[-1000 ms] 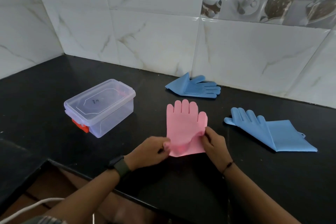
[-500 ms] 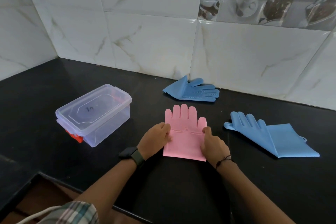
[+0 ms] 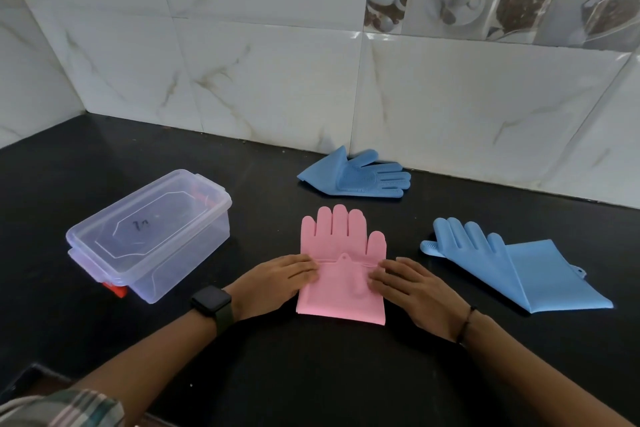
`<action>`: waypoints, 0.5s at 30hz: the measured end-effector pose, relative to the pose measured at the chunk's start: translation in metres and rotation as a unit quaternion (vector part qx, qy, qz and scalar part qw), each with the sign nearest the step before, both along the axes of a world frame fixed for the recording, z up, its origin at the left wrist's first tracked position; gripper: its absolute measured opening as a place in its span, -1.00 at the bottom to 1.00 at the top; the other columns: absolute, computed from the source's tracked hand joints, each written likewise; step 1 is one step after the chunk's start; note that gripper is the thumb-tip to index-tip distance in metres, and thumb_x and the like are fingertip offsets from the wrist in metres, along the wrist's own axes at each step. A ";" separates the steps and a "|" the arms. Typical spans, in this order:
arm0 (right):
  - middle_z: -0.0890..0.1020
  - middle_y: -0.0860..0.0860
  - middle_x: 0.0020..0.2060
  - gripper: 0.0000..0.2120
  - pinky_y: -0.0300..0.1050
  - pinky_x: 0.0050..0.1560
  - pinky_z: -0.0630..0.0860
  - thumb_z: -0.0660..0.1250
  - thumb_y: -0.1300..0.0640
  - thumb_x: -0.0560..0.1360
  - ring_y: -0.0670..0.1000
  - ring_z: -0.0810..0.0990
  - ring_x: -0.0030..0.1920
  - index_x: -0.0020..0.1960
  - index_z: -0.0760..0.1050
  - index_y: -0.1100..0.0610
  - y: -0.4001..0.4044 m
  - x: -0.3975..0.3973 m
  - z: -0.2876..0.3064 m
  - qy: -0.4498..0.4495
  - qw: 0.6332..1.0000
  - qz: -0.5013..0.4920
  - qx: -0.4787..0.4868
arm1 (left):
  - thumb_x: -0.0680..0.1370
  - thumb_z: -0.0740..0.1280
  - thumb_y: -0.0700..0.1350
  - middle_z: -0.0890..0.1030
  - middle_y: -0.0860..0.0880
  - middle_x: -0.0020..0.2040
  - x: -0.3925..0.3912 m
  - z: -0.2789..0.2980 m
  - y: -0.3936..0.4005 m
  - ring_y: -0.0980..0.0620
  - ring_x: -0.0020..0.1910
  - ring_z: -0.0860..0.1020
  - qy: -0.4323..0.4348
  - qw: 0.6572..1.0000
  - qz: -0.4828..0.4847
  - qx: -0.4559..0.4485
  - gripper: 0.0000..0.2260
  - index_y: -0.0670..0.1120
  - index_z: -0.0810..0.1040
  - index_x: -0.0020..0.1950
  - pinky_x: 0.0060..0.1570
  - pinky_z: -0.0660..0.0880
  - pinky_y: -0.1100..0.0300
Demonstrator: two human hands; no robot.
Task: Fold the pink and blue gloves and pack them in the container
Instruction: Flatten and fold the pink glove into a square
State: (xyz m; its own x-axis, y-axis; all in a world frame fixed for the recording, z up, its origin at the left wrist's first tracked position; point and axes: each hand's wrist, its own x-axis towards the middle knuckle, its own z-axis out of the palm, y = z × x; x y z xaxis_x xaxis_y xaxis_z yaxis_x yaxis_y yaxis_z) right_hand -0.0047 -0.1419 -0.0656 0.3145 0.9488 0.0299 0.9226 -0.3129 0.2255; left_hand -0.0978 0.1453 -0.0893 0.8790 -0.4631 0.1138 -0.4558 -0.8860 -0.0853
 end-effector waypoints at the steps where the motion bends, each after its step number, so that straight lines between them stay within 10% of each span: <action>1: 0.66 -0.07 0.12 -0.40 -0.02 0.14 0.52 0.58 -0.01 0.16 0.00 0.62 0.15 0.18 0.57 -0.03 0.003 0.002 0.000 -0.019 1.000 0.001 0.017 | 0.42 0.47 -0.15 0.59 -0.04 0.27 0.000 0.000 -0.002 0.02 0.28 0.54 -0.026 1.000 -0.003 -0.008 -0.57 -0.05 0.54 0.28 0.30 0.34 0.18; 8: 0.71 0.02 -0.07 -0.63 -0.02 -0.08 0.61 0.59 0.09 0.19 0.07 0.67 -0.06 -0.03 0.63 0.08 0.021 0.005 -0.007 0.050 0.984 -0.037 0.168 | 0.51 0.34 -0.26 0.63 -0.16 0.16 0.005 0.007 -0.018 -0.02 0.17 0.57 0.000 0.946 0.124 -0.298 -0.77 -0.19 0.58 0.16 0.20 0.41 0.29; 11: 0.61 0.02 -0.17 -0.93 -0.10 -0.08 0.53 0.41 0.22 0.42 0.03 0.56 -0.10 -0.10 0.57 0.12 0.030 -0.004 0.000 0.274 0.894 -0.182 0.303 | 0.57 0.25 -0.23 0.64 -0.17 0.06 0.003 0.019 -0.028 -0.02 0.02 0.60 0.068 0.871 0.213 -0.437 -0.83 -0.18 0.57 0.11 0.01 0.50 0.31; 15: 0.55 -0.01 -0.24 -0.82 -0.25 -0.25 0.45 0.21 0.23 0.52 -0.05 0.53 -0.25 -0.21 0.44 0.03 0.041 -0.013 0.002 0.406 0.775 -0.287 0.389 | 0.60 0.16 -0.11 0.61 -0.05 -0.02 -0.007 0.020 -0.047 -0.01 -0.04 0.58 0.126 0.750 0.317 -0.567 -0.85 -0.01 0.53 0.01 -0.05 0.51 0.18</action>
State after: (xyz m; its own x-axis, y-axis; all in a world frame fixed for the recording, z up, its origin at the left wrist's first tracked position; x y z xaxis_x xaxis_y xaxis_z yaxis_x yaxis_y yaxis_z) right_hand -0.0176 -0.1009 -0.0632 0.8938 0.4385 0.0946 0.3197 -0.4747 -0.8200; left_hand -0.1044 0.0987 -0.0696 0.9413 0.3261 -0.0874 0.2122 -0.3702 0.9044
